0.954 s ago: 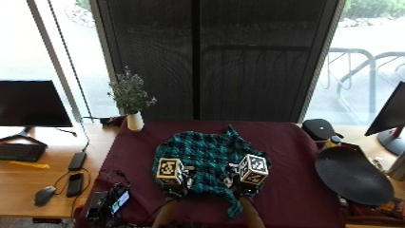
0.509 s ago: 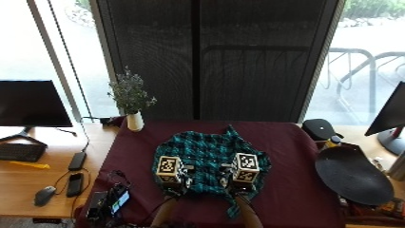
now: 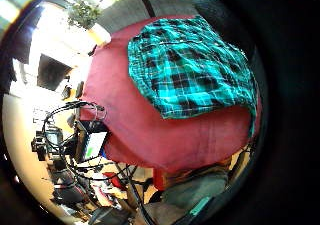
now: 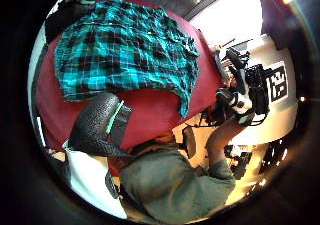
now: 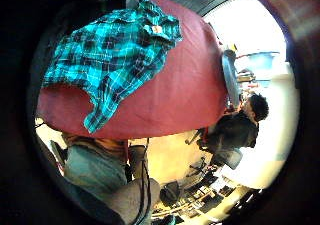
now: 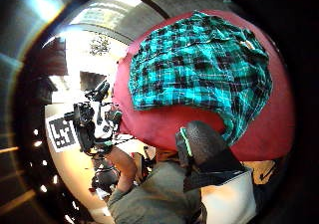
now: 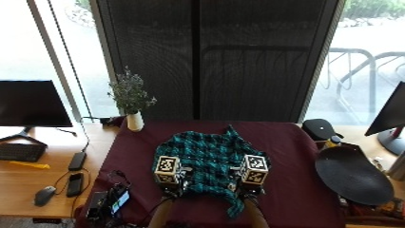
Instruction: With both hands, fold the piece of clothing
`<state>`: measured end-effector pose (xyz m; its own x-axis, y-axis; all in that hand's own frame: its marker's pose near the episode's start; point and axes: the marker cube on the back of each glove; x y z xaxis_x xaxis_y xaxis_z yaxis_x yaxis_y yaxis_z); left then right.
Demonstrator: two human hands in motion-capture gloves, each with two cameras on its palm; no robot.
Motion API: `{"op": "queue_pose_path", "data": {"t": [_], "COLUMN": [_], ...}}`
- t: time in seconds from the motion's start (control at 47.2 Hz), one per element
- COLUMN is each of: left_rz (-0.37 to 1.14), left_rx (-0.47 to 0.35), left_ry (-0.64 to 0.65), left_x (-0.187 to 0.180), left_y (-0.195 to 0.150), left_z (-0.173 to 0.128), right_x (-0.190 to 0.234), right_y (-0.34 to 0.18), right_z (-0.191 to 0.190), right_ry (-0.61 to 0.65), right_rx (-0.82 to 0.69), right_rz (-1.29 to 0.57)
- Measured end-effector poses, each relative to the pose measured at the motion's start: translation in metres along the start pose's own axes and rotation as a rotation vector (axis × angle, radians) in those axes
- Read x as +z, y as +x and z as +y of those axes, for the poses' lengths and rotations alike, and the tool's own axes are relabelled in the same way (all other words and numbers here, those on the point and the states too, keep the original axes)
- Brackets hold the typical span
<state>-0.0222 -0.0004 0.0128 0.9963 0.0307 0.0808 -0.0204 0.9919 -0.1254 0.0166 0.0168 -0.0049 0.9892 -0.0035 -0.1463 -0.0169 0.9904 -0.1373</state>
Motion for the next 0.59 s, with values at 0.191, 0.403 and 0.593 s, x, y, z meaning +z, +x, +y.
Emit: {"op": "queue_pose_path", "data": {"t": [0.191, 0.403, 0.593], "left_rz": [-0.045, -0.073, -0.131], "left_rx": [0.017, -0.042, -0.082], "left_ry": [-0.117, -0.260, -0.339], "left_x": [0.041, 0.090, 0.091], "left_y": [-0.004, -0.023, -0.030], "left_z": [0.003, -0.002, 0.017], "right_x": [0.044, 0.095, 0.094], "right_y": [0.035, 0.050, 0.029], "right_z": [-0.004, -0.015, 0.009], "right_ry": [-0.084, -0.213, -0.335], "right_rx": [0.035, 0.044, 0.098], "right_rz": [-0.051, -0.036, 0.045]}}
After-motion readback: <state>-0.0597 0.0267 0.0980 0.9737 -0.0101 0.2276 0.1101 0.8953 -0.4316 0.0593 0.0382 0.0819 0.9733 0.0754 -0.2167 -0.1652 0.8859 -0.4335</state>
